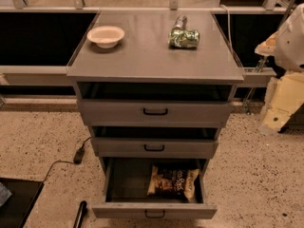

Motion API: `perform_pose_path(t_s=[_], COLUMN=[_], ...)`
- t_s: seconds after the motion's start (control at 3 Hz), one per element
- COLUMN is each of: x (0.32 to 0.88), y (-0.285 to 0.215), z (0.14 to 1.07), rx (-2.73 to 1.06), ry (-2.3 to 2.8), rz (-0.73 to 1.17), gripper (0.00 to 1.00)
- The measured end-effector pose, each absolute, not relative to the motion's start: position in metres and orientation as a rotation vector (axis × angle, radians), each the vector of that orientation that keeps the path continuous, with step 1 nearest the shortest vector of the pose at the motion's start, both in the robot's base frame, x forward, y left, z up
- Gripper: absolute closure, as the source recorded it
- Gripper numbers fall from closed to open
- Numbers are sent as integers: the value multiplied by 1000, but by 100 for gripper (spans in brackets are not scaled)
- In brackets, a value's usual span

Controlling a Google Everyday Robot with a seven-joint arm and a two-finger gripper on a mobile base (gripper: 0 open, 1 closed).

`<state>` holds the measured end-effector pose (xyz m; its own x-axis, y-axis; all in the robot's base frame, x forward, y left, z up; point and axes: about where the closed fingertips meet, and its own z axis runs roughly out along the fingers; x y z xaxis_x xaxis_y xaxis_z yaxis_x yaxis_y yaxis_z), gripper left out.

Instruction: Pick brown chip bag from bottom drawer and place on counter

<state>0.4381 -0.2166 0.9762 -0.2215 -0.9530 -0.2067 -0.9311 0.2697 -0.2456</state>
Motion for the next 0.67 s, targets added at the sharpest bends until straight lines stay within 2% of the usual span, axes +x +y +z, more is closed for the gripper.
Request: perform_pose_path(t_s=[0.67], x=[438], y=[-216], z=[975], rx=[-1713], ry=[2216], rz=[-84], gripper=[0])
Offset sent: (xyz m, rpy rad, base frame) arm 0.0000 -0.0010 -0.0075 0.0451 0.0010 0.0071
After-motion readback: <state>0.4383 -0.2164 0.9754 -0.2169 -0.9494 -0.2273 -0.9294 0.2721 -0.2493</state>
